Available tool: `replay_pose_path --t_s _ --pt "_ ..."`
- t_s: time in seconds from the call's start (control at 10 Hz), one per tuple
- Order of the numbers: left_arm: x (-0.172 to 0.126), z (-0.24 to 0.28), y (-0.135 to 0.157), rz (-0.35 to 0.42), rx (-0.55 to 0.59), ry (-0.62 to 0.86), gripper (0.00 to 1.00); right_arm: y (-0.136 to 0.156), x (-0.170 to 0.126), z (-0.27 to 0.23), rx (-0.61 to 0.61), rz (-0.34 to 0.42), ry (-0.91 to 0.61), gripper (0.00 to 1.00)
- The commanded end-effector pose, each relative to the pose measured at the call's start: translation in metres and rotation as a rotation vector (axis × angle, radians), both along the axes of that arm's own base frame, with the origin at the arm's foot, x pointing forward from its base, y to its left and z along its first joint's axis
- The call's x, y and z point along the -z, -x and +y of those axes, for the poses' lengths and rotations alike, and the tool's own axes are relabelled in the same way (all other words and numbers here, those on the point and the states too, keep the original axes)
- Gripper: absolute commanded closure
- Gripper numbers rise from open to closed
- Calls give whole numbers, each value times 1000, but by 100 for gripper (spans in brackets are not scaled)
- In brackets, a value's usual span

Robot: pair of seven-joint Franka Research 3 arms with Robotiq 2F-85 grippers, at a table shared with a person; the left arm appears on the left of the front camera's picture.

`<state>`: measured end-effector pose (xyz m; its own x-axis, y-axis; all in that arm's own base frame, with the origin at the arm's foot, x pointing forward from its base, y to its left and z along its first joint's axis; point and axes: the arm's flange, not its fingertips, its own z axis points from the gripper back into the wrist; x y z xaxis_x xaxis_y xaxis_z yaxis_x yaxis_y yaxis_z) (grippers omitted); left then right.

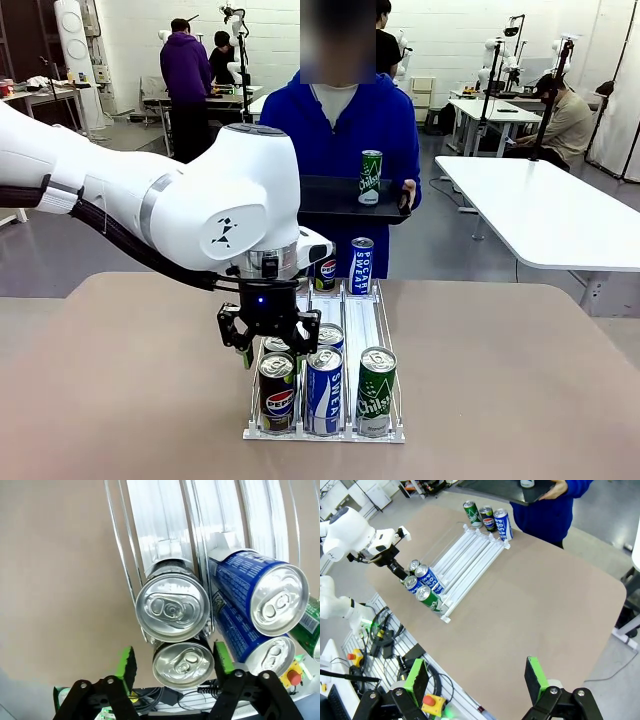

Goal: Retrieve and hand over the desired beverage to the person.
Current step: Pick up another can of the same type that the person held from the Automatic Can Dispenser.

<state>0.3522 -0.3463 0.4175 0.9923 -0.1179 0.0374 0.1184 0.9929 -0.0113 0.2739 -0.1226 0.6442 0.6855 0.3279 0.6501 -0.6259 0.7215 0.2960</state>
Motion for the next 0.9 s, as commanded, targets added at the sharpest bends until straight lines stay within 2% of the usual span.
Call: replay_pose_path --t_s 0.0,0.2,0.3,0.4,0.7,0.8 --pt "9 0 0 39 8 -3 100 -1 -1 0 -18 -6 -15 0" --pt "9 0 0 51 11 -5 100 -1 -1 0 -18 -6 -15 0" --pt "9 0 0 59 13 -6 92 -1 -1 0 -18 -6 -15 0" --pt "10 -1 0 64 14 -5 100 -1 -1 0 -18 -6 -15 0" --pt "7 -1 1 70 22 -4 100 -1 -1 0 -18 -6 -15 0" --pt "-7 0 3 79 30 -18 100 -1 -1 0 -18 -6 -15 0"
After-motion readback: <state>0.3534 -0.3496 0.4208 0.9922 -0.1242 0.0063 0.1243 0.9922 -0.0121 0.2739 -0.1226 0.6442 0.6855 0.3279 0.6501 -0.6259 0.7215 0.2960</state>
